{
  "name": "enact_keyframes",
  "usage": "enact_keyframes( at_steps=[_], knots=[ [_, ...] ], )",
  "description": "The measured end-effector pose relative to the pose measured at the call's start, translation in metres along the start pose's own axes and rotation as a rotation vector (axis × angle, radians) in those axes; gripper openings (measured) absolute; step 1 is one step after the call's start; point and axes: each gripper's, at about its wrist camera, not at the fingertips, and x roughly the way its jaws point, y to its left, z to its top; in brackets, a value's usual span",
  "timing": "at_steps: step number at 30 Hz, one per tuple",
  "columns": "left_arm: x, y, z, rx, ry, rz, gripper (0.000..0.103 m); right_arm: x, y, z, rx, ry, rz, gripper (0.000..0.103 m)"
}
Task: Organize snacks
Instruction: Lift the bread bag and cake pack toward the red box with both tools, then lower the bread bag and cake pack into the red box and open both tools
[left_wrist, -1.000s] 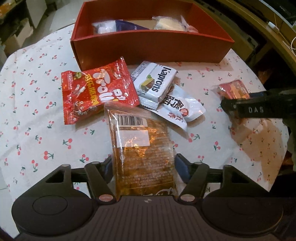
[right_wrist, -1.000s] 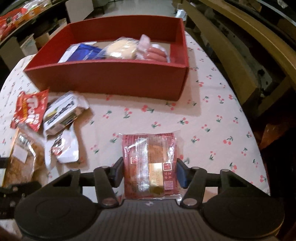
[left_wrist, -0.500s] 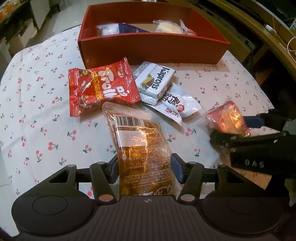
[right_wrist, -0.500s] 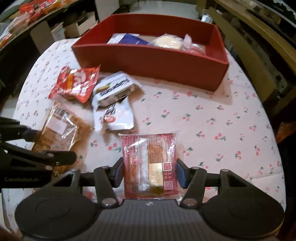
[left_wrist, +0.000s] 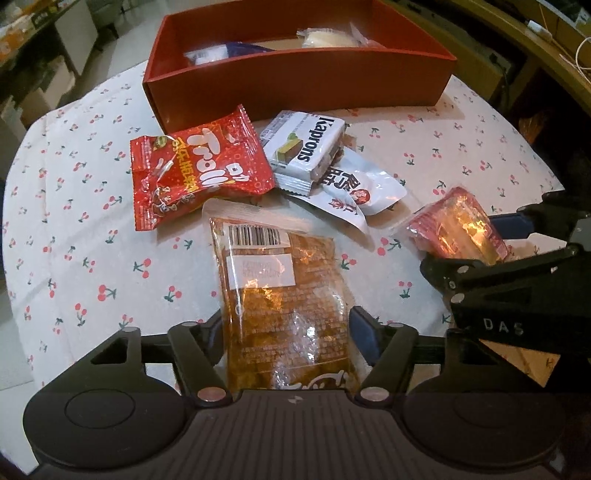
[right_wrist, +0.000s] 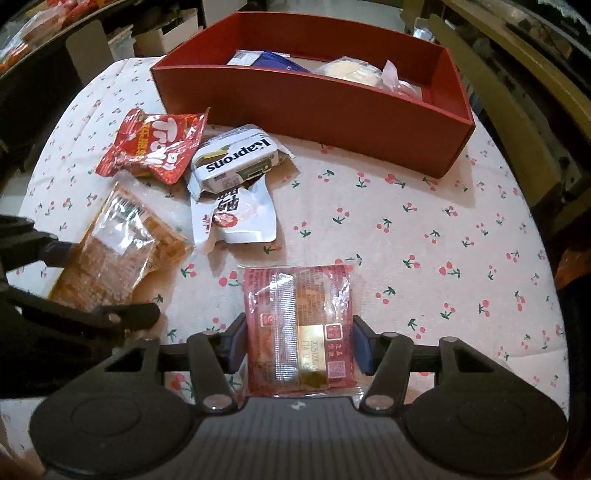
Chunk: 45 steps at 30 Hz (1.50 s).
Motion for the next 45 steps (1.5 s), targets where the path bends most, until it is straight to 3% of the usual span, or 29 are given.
enact_keyframes(
  at_steps=[4, 16, 29, 45],
  knots=[
    [-0.008, 0.001, -0.002, -0.022, -0.013, -0.016, 0.062, -0.012, 0.007, -0.003, -0.018, -0.031, -0.001, 0.073],
    [-0.055, -0.005, -0.005, -0.018, -0.136, 0.051, 0.059, -0.061, 0.01, -0.001, 0.025, -0.165, 0.0, 0.073],
    [-0.064, 0.005, 0.064, -0.009, -0.249, 0.046, 0.058, -0.07, -0.015, 0.06, 0.114, -0.266, -0.048, 0.073],
    [-0.034, 0.014, 0.135, -0.029, -0.258, 0.038, 0.055, -0.04, -0.051, 0.128, 0.134, -0.264, -0.082, 0.073]
  ],
)
